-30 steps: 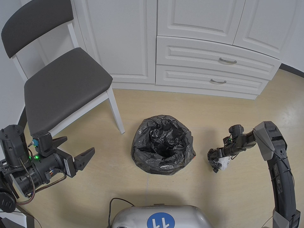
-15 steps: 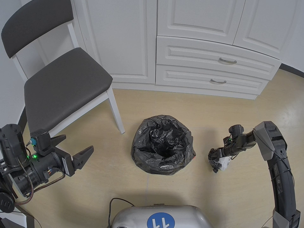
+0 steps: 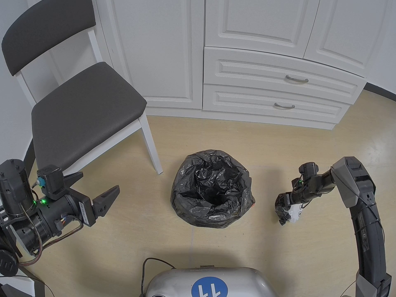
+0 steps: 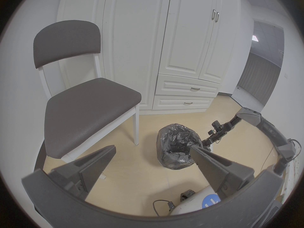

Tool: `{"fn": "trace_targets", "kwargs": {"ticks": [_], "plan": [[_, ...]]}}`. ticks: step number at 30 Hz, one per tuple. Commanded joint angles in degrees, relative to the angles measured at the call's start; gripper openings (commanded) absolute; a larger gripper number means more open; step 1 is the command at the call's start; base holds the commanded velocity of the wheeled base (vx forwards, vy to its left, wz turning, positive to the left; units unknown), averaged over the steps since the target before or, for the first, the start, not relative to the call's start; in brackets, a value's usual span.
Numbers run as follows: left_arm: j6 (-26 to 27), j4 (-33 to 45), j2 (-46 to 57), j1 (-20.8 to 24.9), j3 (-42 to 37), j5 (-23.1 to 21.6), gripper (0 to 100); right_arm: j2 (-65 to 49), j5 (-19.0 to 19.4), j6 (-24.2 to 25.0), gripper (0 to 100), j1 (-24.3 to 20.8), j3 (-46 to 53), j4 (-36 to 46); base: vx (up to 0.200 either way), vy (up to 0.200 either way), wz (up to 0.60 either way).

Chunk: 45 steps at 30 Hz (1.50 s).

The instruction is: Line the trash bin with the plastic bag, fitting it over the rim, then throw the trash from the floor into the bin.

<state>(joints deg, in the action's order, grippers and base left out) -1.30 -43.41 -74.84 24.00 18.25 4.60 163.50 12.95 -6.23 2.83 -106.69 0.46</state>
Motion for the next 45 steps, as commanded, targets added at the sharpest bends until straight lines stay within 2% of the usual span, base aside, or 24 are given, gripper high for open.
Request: {"fn": "trace_targets", "kwargs": {"ticks": [1, 2, 3, 6, 7, 8, 12, 21, 25, 26, 28, 29, 30, 33, 35, 39, 45], "plan": [[1.92, -0.10, 0.92, -0.10, 0.30, 1.91, 100, -7.14, 2.87, 1.13, 0, 1.13, 10.63, -5.30, 0.000, 0.000, 0.00], [2.01, -0.18, 1.01, -0.10, 0.30, 2.00, 100, -7.49, 3.23, 1.48, 0, 1.13, 11.24, -5.91, 0.000, 0.000, 0.00], [2.36, -0.27, 1.63, -0.10, 0.38, 2.08, 100, -9.08, 4.54, 2.10, 0, 1.57, 14.23, -10.04, 0.000, 0.000, 0.00], [2.45, 0.61, 3.38, -0.10, 1.44, 2.08, 100, -14.79, 5.42, 2.71, 0, 1.83, 20.21, -19.97, 0.000, 0.000, 0.00], [2.45, 0.61, 3.47, -0.10, 1.44, 2.08, 100, -15.23, 5.42, 2.71, 0, 1.83, 20.65, -20.50, 0.000, 0.000, 0.00], [2.45, 0.70, 4.17, -0.10, 1.88, 2.08, 100, -21.03, 5.69, 2.45, 0, 1.65, 26.80, -27.01, 0.000, 0.000, 0.00], [2.45, 0.70, 4.88, -0.45, 1.97, 2.17, 100, -31.31, 6.83, 1.75, 0, 0.86, 37.52, -39.31, 0.000, 0.000, 0.00], [2.53, 0.70, 4.79, -0.54, 2.05, 2.44, 100, -48.10, 6.48, 2.19, 0, -2.83, 48.68, -43.35, 0.000, 0.000, 0.00], [2.71, 0.26, 4.96, -0.54, 2.05, 7.27, 100, -55.66, 6.21, 2.19, 0, -5.64, 57.30, -54.78, 0.000, 0.000, 0.00], [2.71, 0.26, 4.96, -0.54, 2.05, 7.27, 100, -55.66, 6.21, 2.19, 0, -5.64, 57.30, -54.78, 0.000, 0.000, 0.00], [3.77, -0.18, 4.88, -0.54, 2.05, 8.24, 100, -58.30, 6.13, 2.10, 0, -6.78, 63.10, -66.21, 0.000, 0.000, 0.00], [4.12, -0.18, 4.88, -0.54, 2.14, 8.32, 100, -58.82, 6.13, 2.10, 0, -6.96, 64.59, -69.98, 0.000, 0.000, 0.00], [4.12, -0.18, 4.88, -0.54, 2.14, 8.32, 100, -58.82, 6.13, 2.10, 0, -6.96, 64.59, -69.98, 0.000, 0.000, 0.00], [4.82, -0.18, 6.37, -0.54, 2.05, 8.41, 100, -60.32, 6.21, 2.19, 0, -7.22, 69.25, -87.30, 0.000, 0.000, 0.00], [5.35, -0.01, 6.99, -0.71, 2.23, 8.32, 100, -60.84, 6.13, 2.10, 0, -7.40, 70.13, -90.46, 0.000, 0.000, 0.00], [5.61, -0.18, 7.07, -1.94, 2.49, 8.32, 100, -63.39, 6.21, 1.83, 0, -9.33, 70.74, -90.46, 0.000, 0.000, 0.00], [5.70, -0.27, 6.99, -2.47, 2.58, 8.32, 100, -64.45, 6.04, 2.71, 0, -15.05, 71.45, -90.46, 0.000, 0.000, 0.00]]}}
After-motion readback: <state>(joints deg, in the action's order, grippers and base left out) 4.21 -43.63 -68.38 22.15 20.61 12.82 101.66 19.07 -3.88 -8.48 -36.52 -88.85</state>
